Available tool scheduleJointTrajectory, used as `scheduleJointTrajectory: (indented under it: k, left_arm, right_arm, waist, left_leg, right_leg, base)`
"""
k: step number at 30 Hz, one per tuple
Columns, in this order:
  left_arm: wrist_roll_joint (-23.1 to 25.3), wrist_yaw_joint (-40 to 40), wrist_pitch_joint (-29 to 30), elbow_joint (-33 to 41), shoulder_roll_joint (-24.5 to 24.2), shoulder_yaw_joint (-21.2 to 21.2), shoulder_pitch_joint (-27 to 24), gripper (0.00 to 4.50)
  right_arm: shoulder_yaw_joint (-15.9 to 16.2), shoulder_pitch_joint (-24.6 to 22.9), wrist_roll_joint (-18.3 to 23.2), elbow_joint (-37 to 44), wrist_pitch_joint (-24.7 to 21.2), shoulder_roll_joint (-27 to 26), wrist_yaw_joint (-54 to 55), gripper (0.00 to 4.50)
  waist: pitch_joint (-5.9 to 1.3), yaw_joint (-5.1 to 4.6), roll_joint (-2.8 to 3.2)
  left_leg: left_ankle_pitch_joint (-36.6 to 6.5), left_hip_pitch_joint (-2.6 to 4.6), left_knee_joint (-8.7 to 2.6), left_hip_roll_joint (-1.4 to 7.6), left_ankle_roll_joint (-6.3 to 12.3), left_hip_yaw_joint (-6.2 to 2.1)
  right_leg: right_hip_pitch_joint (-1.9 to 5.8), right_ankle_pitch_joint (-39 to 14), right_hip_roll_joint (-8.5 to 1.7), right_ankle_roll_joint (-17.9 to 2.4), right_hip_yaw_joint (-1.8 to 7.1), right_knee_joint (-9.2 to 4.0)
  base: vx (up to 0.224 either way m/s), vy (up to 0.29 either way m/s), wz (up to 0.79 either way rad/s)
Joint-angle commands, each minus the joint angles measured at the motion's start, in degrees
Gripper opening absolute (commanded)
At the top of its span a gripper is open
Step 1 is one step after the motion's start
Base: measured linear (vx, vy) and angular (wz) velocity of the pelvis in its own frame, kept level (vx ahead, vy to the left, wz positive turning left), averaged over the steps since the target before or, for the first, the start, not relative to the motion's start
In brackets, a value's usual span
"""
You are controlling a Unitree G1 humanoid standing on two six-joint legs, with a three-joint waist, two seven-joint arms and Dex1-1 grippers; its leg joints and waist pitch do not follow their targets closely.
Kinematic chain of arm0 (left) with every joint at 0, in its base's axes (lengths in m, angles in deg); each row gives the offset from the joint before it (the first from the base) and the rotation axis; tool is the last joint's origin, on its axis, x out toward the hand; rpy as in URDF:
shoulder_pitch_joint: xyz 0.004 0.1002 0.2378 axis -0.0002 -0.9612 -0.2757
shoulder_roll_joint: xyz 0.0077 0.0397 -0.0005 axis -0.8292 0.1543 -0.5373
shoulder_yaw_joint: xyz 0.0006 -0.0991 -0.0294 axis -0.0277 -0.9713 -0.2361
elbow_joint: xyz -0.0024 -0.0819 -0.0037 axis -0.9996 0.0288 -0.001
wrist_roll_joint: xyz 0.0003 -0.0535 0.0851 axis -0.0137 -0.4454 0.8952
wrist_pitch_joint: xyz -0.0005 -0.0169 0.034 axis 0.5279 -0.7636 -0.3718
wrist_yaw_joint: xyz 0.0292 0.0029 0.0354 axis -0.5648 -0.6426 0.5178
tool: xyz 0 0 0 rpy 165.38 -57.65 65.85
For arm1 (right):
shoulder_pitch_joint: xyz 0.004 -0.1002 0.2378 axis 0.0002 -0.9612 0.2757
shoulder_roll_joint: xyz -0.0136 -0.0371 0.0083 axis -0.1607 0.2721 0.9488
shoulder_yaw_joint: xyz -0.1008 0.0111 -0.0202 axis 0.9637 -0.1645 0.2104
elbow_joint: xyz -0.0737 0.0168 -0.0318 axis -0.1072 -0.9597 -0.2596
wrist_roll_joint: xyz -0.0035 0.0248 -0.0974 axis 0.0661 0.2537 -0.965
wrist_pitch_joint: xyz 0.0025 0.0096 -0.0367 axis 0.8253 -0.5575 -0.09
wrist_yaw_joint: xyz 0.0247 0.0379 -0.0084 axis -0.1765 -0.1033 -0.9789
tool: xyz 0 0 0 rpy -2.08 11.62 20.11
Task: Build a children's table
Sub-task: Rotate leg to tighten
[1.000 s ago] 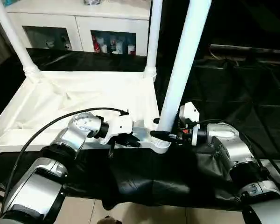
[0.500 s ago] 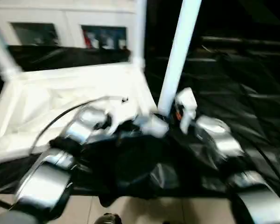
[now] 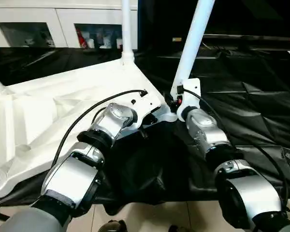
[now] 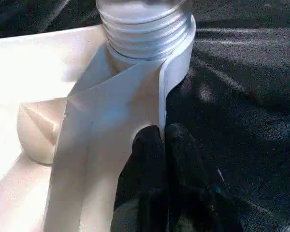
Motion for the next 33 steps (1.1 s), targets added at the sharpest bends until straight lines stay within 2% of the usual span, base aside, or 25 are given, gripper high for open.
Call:
scheduleJointTrajectory:
  k: [1,6,10,11,12,14,16,17,18,19,20,23,24,26,28,29,32,33]
  left_arm:
    - [0.91,-4.70,0.53,-1.36,-0.43,-0.63,1.24,0.00]
    - [1.12,-5.22,0.56,-2.12,-0.51,-0.88,1.64,0.00]
    - [0.98,-4.56,0.15,-1.91,-0.48,-0.85,1.43,0.00]
    - [0.97,-4.45,0.05,-1.88,-0.48,-0.83,1.40,0.00]
    - [0.86,-3.88,-0.63,-1.73,-0.50,-0.79,1.28,0.00]
    - [0.75,-2.73,-1.77,-1.48,-0.62,-0.57,1.08,0.00]
    - [0.74,-1.57,-2.90,-1.04,-0.86,-0.26,0.73,0.00]
    - [0.67,-1.02,-3.19,-0.80,-1.00,-0.19,0.52,0.00]
    - [0.64,-0.81,-3.23,-0.66,-1.04,-0.16,0.39,0.00]
    - [0.56,0.22,-3.96,-0.02,-1.31,0.04,-0.07,0.00]
    - [0.50,0.65,-4.10,0.30,-1.47,0.09,-0.29,0.00]
    - [0.35,2.56,-5.33,1.53,-2.44,0.35,-1.20,0.00]
    - [0.31,2.87,-5.52,1.80,-2.61,0.38,-1.39,0.00]
    - [0.00,4.76,-7.48,2.61,-3.10,0.62,-2.08,0.00]
    - [-0.44,7.39,-8.94,3.81,-4.07,0.87,-3.13,0.00]
    - [-0.47,7.56,-8.99,3.89,-4.13,0.89,-3.21,0.00]
    - [-1.27,11.78,-12.30,5.58,-5.43,1.24,-4.95,0.00]
    - [-2.12,15.34,-14.83,6.68,-6.30,1.47,-6.19,0.00]
  right_arm:
    - [0.84,-3.47,-0.86,-7.37,-4.31,-2.00,0.51,1.93]
    - [0.86,-2.68,-2.14,-8.73,-3.95,-2.08,0.77,1.93]
    - [1.79,-2.53,-3.26,-8.91,-4.12,-1.86,-1.18,1.93]
    - [1.77,-2.53,-3.24,-8.89,-4.04,-1.85,-1.47,1.93]
    - [1.32,-2.40,-2.81,-8.77,-3.62,-1.86,-2.60,2.28]
    - [0.99,-1.97,-2.76,-8.76,-3.06,-1.76,-3.83,2.65]
    - [1.25,-1.63,-3.19,-8.67,-2.45,-1.62,-4.94,2.70]
    - [1.26,-1.48,-3.27,-8.53,-2.04,-1.59,-5.63,2.83]
    - [1.23,-1.42,-3.24,-8.43,-1.78,-1.54,-6.07,2.96]
    - [1.29,-1.21,-3.12,-7.93,-0.90,-1.38,-8.16,2.96]
    - [1.35,-1.12,-3.03,-7.63,-0.42,-1.31,-9.33,3.07]
    - [1.45,-0.84,-2.59,-5.89,1.42,-0.76,-13.38,3.41]
    - [1.44,-0.84,-2.47,-5.49,1.70,-0.59,-14.01,3.41]
    - [1.64,-0.85,-2.63,-4.78,2.73,0.05,-15.93,3.56]
    - [2.19,-1.20,-2.67,-3.08,3.87,1.33,-19.70,3.73]
    - [2.23,-1.25,-2.67,-2.94,3.94,1.44,-20.01,3.81]
    - [3.21,-2.60,-2.49,0.10,4.55,3.98,-27.00,3.81]
    - [4.07,-3.79,-2.50,2.25,4.86,5.89,-31.60,3.81]
  waist:
    - [-2.73,-0.40,0.51]
    - [-2.56,-0.40,0.36]
    - [-2.62,-0.38,0.30]
    - [-2.67,-0.43,0.12]
    - [-2.63,-0.37,0.22]
    - [-2.67,-0.40,0.15]
    - [-2.74,-0.39,0.15]
    - [-2.75,-0.57,0.07]
    - [-2.89,-0.51,0.12]
    - [-3.11,-0.51,-0.09]
    - [-3.06,-0.43,-0.04]
    - [-3.27,-0.34,-0.19]
    - [-3.56,-0.32,-0.52]
    - [-3.57,-0.17,-0.40]
    - [-3.79,0.00,-0.40]
    - [-3.99,0.01,-0.65]
    - [-4.31,0.64,-0.64]
    - [-4.56,0.90,-0.64]
  left_leg:
    - [-37.07,2.96,-5.88,5.98,-6.32,-4.25]
    - [-38.16,3.13,-5.85,5.99,-5.88,-4.48]
    - [-37.82,3.15,-5.92,6.07,-5.82,-4.39]
    - [-37.75,3.11,-5.93,6.07,-5.75,-4.33]
    - [-37.73,3.15,-5.91,6.06,-5.76,-4.33]
    - [-37.71,3.11,-5.85,6.03,-5.55,-4.35]
    - [-36.78,2.79,-5.80,6.10,-5.26,-4.43]
    - [-36.24,2.41,-5.85,6.07,-5.07,-4.52]
    - [-35.09,2.21,-6.00,6.18,-4.91,-4.48]
    - [-33.97,2.39,-5.87,6.23,-4.78,-4.26]
    - [-33.75,2.40,-5.78,6.25,-4.60,-4.23]
    - [-29.40,1.88,-5.50,6.30,-3.07,-4.03]
    - [-26.96,1.77,-5.35,6.35,-2.20,-3.76]
    - [-24.08,1.54,-5.14,6.37,-1.04,-3.58]
    - [-21.20,1.50,-4.91,6.36,0.26,-3.18]
    - [-20.33,1.51,-4.81,6.35,0.53,-3.04]
    - [-16.44,1.50,-4.47,6.49,2.45,-2.52]
    - [-14.83,1.58,-4.21,6.51,3.41,-2.22]
  right_leg:
    - [-0.64,-21.37,-5.36,-10.58,3.28,-4.50]
    - [-0.76,-25.72,-5.36,-9.19,3.18,-4.96]
    - [-0.84,-24.81,-5.25,-9.18,3.22,-4.89]
    - [-0.83,-24.73,-5.22,-9.22,3.23,-4.89]
    - [-0.87,-24.67,-5.24,-9.24,3.24,-4.89]
    - [-0.80,-25.03,-5.31,-9.17,3.23,-4.92]
    - [-0.58,-24.83,-5.61,-9.38,3.29,-4.95]
    - [-0.29,-24.47,-5.56,-9.43,3.25,-4.73]
    - [-0.12,-23.52,-5.55,-9.66,3.24,-4.52]
    - [-0.20,-22.07,-5.53,-10.33,3.32,-4.43]
    - [-0.19,-21.68,-5.62,-10.67,3.35,-4.44]
    - [0.38,-20.32,-6.04,-11.55,3.50,-4.34]
    - [0.64,-18.48,-6.02,-12.12,3.52,-4.19]
    - [0.80,-16.83,-6.11,-12.96,3.51,-3.99]
    - [1.08,-14.78,-5.93,-13.62,3.37,-3.76]
    - [1.16,-14.01,-5.79,-13.87,3.32,-3.59]
    - [1.50,-9.58,-5.39,-15.02,3.03,-2.87]
    - [1.42,-7.62,-5.16,-15.70,2.94,-2.54]
  base:
    - [0.000,0.000,0.00]
    - [0.000,0.000,0.00]
    - [0.000,0.000,0.00]
    - [0.000,0.000,0.00]
    - [0.000,0.000,0.00]
    - [0.000,0.000,0.00]
    - [0.000,0.000,0.00]
    - [0.000,0.000,0.00]
    - [0.000,0.000,0.00]
    - [0.000,0.000,0.00]
    - [0.000,0.000,0.00]
    - [0.000,0.000,0.00]
    - [0.000,0.000,0.00]
    - [0.000,0.000,0.00]
    - [0.000,0.000,0.00]
    - [0.000,0.000,0.00]
    - [0.000,0.000,0.00]
    - [0.057,-0.018,0.04]
